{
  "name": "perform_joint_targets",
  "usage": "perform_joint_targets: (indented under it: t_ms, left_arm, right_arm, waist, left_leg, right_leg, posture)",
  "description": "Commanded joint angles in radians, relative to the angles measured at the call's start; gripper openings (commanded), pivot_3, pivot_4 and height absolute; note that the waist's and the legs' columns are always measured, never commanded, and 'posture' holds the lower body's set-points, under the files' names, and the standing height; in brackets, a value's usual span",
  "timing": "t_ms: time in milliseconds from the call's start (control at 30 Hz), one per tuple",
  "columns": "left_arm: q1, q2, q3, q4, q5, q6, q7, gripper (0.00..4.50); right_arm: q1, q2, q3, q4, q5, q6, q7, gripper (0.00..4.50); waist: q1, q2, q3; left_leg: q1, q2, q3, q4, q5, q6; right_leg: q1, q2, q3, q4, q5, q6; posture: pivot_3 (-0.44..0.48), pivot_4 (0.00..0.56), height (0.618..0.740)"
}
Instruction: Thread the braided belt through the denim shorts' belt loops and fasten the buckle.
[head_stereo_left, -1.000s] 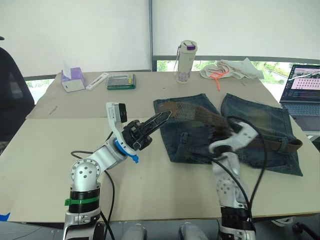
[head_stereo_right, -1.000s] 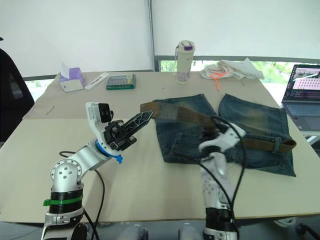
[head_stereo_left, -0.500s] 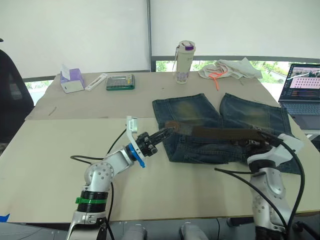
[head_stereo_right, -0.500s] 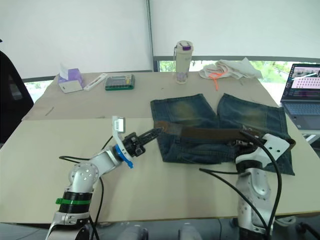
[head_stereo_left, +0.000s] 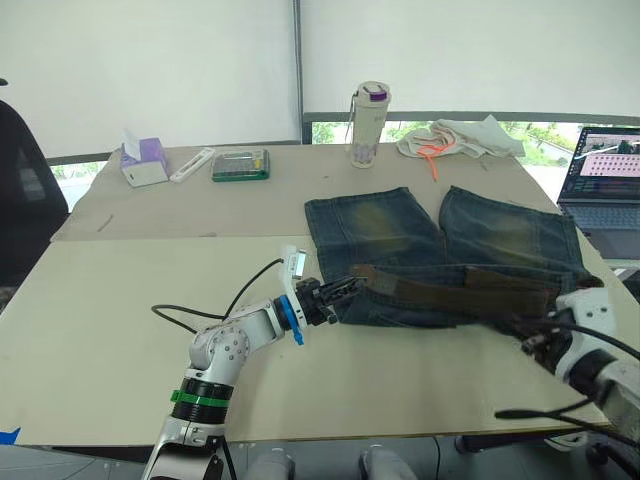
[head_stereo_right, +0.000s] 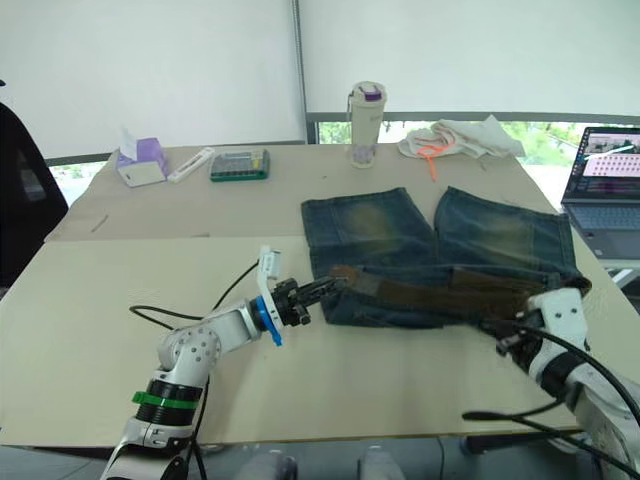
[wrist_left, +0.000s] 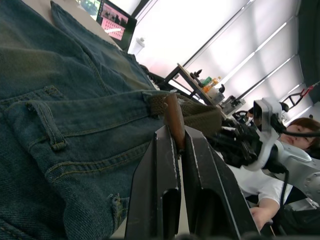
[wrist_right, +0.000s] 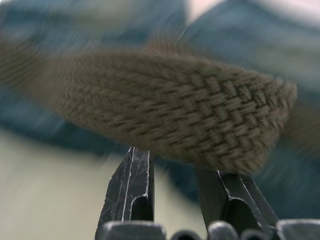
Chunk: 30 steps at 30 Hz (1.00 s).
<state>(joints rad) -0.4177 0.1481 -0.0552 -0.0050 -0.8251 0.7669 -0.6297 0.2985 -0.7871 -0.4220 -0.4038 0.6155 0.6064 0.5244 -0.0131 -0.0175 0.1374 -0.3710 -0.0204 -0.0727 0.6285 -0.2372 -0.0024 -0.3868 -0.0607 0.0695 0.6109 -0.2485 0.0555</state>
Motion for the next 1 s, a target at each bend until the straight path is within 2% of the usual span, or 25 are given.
perform_joint_targets:
  t_ms: [33, 233, 333, 433, 500, 667, 867, 1000]
  left_arm:
    - [-0.014, -0.007, 0.007, -0.004, 0.007, -0.004, -0.018, 0.00]
    - [-0.017, -0.016, 0.007, 0.010, 0.023, -0.004, -0.031, 0.00]
    - [-0.022, -0.028, 0.016, 0.012, 0.019, -0.001, -0.032, 0.00]
    - [-0.025, -0.045, 0.038, 0.012, -0.002, 0.010, -0.026, 0.00]
    - [-0.026, -0.064, 0.064, 0.012, -0.031, 0.030, -0.011, 0.00]
    - [-0.007, -0.111, 0.142, -0.011, -0.147, 0.120, 0.042, 0.00]
    - [0.017, -0.117, 0.157, -0.027, -0.192, 0.173, 0.059, 0.00]
    - [0.012, -0.120, 0.157, -0.024, -0.193, 0.181, 0.061, 0.00]
  right_arm:
    - [0.046, -0.049, -0.018, -0.087, 0.054, 0.051, 0.110, 1.36]
    - [0.026, 0.006, 0.001, -0.177, 0.224, 0.137, 0.154, 1.36]
    - [0.011, 0.027, 0.049, -0.202, 0.224, 0.147, 0.144, 1.36]
    - [-0.082, 0.141, 0.095, -0.196, 0.282, 0.154, 0.049, 2.18]
    - [-0.111, 0.199, 0.123, -0.214, 0.337, 0.180, 0.013, 2.85]
    - [-0.167, 0.424, 0.186, -0.192, 0.460, 0.196, -0.186, 4.47]
    - [-0.217, 0.588, 0.179, -0.145, 0.614, 0.161, -0.319, 4.47]
    - [-0.242, 0.613, 0.178, -0.119, 0.646, 0.139, -0.336, 4.47]
  waist:
    - [0.000, -0.001, 0.001]
    - [0.001, -0.002, 0.001]
    - [0.004, -0.002, 0.001]
    - [0.002, -0.003, 0.000]
    - [0.002, -0.003, 0.000]
    - [0.003, -0.001, -0.001]
    - [0.000, 0.000, -0.001]
    - [0.000, 0.000, -0.001]
  left_leg:
    - [0.000, 0.000, 0.000, 0.000, 0.000, 0.000]
    - [0.000, 0.000, 0.000, 0.000, 0.000, 0.000]
    - [0.000, 0.000, -0.001, 0.000, 0.000, 0.000]
    - [0.000, 0.000, -0.001, 0.001, 0.000, 0.000]
    - [0.000, 0.001, -0.001, 0.000, 0.000, 0.000]
    - [0.000, 0.001, -0.004, 0.000, 0.000, 0.000]
    - [0.001, 0.001, -0.006, 0.000, 0.000, 0.000]
    - [0.001, 0.000, -0.006, 0.000, 0.000, 0.000]
  right_leg:
    - [0.000, 0.000, 0.000, 0.000, 0.000, 0.000]
    - [0.000, 0.000, 0.000, 0.000, -0.001, 0.001]
    - [0.000, 0.000, 0.000, 0.000, 0.000, 0.001]
    - [0.000, 0.000, -0.001, 0.000, 0.000, 0.001]
    - [0.000, 0.000, -0.001, 0.000, 0.000, 0.001]
    - [-0.001, 0.000, -0.001, 0.001, 0.001, -0.002]
    - [-0.001, 0.000, -0.001, 0.001, 0.003, -0.004]
    - [-0.001, 0.000, -0.001, 0.001, 0.003, -0.005]
  posture:
    - [0.000, 0.150, 0.740]
    - [0.000, 0.150, 0.740]
    - [0.000, 0.150, 0.740]
    - [0.000, 0.150, 0.740]
    - [0.000, 0.150, 0.740]
    - [0.000, 0.150, 0.740]
    - [0.000, 0.150, 0.740]
    - [0.000, 0.150, 0.740]
